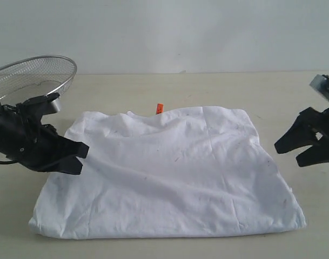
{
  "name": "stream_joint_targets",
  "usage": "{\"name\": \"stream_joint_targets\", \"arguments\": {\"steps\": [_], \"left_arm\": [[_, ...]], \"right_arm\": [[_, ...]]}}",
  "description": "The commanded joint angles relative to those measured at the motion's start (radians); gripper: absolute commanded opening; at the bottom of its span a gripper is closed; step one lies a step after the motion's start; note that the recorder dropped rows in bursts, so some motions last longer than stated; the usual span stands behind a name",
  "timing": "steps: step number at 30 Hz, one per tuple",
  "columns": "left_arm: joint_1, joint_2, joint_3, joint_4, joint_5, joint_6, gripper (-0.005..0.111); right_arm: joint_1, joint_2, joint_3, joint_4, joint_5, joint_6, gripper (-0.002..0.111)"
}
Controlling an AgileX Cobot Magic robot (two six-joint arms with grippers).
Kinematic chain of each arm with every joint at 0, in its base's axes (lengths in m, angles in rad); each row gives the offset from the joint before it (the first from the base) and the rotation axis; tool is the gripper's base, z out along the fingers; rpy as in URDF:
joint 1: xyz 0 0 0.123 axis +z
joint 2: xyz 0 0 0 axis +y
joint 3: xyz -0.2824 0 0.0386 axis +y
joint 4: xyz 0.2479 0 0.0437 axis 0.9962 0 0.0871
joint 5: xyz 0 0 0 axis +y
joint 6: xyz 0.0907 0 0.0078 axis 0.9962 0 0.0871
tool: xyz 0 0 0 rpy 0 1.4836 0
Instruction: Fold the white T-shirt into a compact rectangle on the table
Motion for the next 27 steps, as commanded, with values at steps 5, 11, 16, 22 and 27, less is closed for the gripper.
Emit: {"name": "stream_joint_targets", "arguments": {"steps": [5, 11, 16, 22, 27], "left_arm": [[-0.004, -0.01, 0.014, -0.017, -0.001, 0.012, 0.005], [-0.004, -0.01, 0.014, -0.022, 0.003, 0.012, 0.005], [-0.004, -0.01, 0.014, -0.022, 0.008, 0.012, 0.005], [-0.018, -0.01, 0.037, -0.061, 0.023, 0.016, 0.005], [-0.111, -0.007, 0.045, -0.079, -0.021, 0.016, 0.005]], "right_arm": [[0.138, 0.097, 0.002, -0.007, -0.1, 0.012, 0.071], [0.221, 0.16, 0.002, -0.005, -0.211, 0.055, 0.066], [0.266, 0.181, 0.002, -0.007, -0.269, 0.066, 0.017], [0.238, 0.177, -0.002, -0.127, -0.24, 0.134, 0.0], [0.185, 0.144, -0.002, -0.306, -0.224, 0.279, 0.0]]}}
